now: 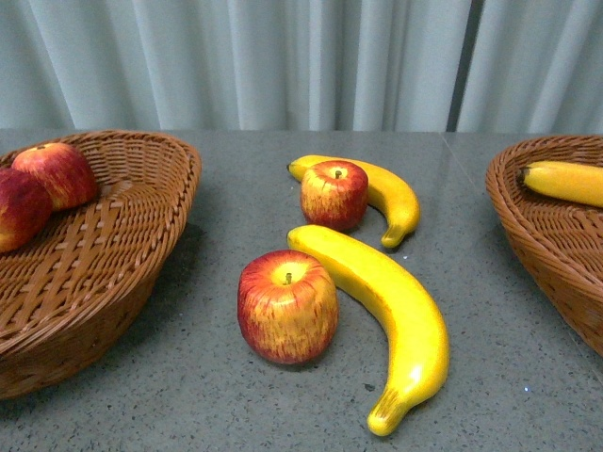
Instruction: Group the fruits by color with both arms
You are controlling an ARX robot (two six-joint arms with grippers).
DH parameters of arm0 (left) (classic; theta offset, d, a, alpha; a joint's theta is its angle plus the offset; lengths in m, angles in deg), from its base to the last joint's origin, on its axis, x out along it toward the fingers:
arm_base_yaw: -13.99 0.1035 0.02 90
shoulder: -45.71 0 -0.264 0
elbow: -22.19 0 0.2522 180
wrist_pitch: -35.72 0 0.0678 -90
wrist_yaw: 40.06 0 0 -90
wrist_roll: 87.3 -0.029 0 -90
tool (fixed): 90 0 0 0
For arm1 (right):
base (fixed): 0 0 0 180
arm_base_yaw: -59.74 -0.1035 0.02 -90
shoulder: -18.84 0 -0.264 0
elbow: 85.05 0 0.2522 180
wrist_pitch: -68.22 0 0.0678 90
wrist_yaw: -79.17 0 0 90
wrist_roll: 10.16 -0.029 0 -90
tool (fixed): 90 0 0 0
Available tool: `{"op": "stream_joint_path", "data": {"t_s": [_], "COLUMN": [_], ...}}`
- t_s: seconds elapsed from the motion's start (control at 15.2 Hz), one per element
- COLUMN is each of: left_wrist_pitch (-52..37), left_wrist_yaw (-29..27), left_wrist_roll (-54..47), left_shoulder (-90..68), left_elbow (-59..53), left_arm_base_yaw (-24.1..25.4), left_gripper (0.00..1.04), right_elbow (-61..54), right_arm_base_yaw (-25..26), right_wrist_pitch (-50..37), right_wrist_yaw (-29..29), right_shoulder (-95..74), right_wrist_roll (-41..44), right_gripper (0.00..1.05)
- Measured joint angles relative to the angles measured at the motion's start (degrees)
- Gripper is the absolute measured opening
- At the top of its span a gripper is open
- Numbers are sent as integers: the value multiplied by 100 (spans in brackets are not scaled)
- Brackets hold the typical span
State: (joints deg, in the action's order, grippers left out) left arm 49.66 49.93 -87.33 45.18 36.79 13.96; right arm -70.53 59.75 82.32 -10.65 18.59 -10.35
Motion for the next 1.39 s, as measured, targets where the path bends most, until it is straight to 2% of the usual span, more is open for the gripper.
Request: {"op": "stream_joint_path", "data": {"t_s": [0.99,1.06,1.12,1.19,1.25,1.39], "left_wrist_pitch": [140,1141,1561,1093,531,-844], "left_wrist_yaw": [-107,-1150,-2111,-2492,-2415,-1626], "left_wrist_roll": [15,186,188,109,-24,-476], "left_shoulder": [-31,-562,-1403,-1882,-2321,-3779], "left_elbow": [22,415,887,1150,1429,2203], "left_arm_base_yaw": [-37,-546,-1123,-1196,-1088,-1252], "left_gripper": [98,98,98,98,98,98], "right_elbow": [0,0,0,0,0,0], "right_arm_base_yaw": [0,0,0,0,0,0], "right_wrist_pitch": [0,-2,-11,-11,-7,-13], "right_wrist_yaw": [0,-17,-4,-15,-17,-17], "right_shoulder": [0,0,0,0,0,0], "right_wrist_roll": [2,9,7,2,2,2], "right_gripper": [98,98,98,98,98,98]}}
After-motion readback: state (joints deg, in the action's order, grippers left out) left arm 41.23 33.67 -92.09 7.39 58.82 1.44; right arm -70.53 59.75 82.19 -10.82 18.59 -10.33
